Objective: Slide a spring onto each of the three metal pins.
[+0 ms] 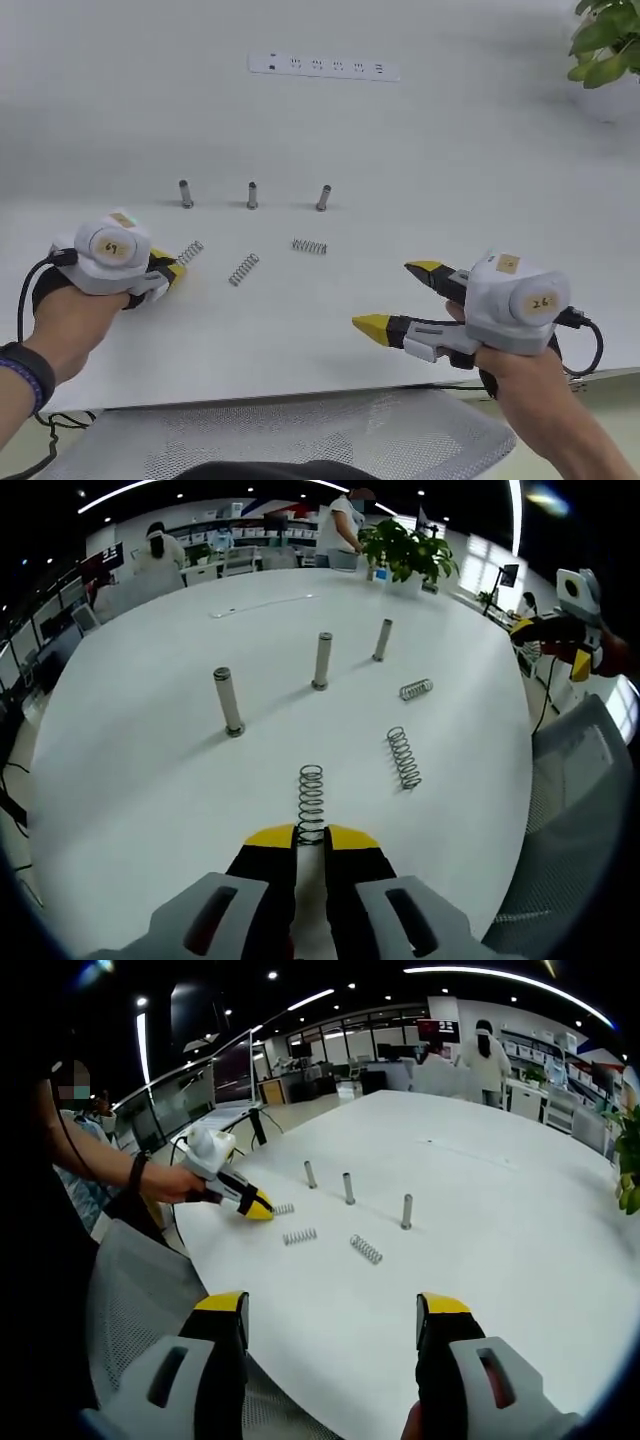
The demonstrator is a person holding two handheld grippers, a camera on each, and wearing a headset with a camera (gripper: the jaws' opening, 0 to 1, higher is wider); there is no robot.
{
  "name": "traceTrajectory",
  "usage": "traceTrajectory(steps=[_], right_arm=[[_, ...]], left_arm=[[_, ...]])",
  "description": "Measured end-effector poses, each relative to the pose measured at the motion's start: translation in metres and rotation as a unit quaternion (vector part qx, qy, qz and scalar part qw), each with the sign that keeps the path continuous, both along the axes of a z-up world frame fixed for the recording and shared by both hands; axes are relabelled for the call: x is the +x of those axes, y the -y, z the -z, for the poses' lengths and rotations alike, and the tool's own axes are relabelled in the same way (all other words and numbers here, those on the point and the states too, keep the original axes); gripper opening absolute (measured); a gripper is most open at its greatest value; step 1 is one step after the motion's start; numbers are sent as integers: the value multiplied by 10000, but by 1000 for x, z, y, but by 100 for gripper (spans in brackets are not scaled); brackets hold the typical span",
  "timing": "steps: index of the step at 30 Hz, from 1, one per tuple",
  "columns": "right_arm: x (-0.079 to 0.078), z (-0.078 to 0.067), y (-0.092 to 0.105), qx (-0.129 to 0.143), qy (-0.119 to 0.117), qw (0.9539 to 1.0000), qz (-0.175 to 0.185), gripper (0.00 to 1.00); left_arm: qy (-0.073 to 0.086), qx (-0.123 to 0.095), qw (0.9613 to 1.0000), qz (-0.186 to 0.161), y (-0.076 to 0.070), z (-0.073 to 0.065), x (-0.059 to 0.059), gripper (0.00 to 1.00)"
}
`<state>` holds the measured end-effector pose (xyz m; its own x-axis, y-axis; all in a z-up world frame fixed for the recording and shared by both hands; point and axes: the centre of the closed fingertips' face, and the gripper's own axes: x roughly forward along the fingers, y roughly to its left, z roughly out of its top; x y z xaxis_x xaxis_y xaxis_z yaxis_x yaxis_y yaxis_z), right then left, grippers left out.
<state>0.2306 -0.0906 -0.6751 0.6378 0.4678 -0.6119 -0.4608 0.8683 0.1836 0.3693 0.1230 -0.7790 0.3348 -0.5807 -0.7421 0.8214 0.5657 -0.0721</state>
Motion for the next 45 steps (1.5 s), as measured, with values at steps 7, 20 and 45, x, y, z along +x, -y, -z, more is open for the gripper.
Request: traceTrajectory(steps=[7,20,45], right_arm=[[-1,1,-2,16,-7,10000,-49,67],[1,3,-12,106,-11,9997,-219,65],[14,4,-40,432,88,9963,-740,55]], left_arm=[[52,-51,10000,34,-3,-8,-1,2],[308,-131,9991,271,-1,-34,-6,2],[662,-354,9877,1375,46,-74,-53,2]])
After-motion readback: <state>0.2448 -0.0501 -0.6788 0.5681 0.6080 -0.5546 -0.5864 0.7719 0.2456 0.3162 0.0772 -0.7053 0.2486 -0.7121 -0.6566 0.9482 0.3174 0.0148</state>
